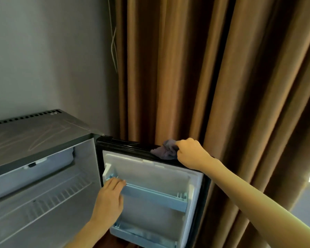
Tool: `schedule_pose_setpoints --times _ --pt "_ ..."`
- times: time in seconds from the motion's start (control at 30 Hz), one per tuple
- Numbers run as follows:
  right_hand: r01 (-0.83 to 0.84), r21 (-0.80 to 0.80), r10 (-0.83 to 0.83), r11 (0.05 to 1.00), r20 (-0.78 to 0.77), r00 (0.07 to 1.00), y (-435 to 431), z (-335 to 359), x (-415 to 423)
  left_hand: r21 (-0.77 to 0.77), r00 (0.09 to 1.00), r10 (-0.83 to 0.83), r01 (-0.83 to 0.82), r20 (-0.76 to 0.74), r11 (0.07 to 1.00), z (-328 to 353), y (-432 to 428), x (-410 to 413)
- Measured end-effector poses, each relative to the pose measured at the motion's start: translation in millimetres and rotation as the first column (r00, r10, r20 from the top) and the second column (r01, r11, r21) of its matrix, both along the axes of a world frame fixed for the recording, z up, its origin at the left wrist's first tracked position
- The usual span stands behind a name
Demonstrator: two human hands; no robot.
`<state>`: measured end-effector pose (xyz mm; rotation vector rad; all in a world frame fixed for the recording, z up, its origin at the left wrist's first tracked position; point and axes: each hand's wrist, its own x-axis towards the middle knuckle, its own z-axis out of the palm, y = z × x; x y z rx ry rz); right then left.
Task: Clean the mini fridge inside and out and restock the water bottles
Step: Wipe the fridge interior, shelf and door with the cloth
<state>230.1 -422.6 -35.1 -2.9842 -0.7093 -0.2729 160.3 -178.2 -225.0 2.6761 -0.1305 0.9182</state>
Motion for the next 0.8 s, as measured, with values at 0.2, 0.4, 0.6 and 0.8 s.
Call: schedule_pose_setpoints --times 0.2,0.4,0.6,0.8 --pt "-0.183 0.209 0.193 0.961 -0.026 0.981 83.0 -13.6 1.3 0.012 0.994 -0.009 0.01 -0.106 1.0 1.4 6.1 -0.7" --pt "-0.153 0.202 0.181 0.967 -0.133 0.974 175.1 -5.8 16.2 0.049 0.985 -0.032 0.041 -0.169 0.998 8.8 13.0 -7.4" --pt "-0.139 0.239 0.188 0.961 -0.193 0.963 192.4 -7.6 25.4 0.082 0.991 -0.019 0.03 -0.129 0.996 6.3 15.6 -3.8" --pt "-0.148 0.191 0.173 0.97 -0.123 0.977 135.1 -2.8 14.6 0.083 0.997 -0.041 0.046 -0.06 0.995 2.0 18.7 -0.4"
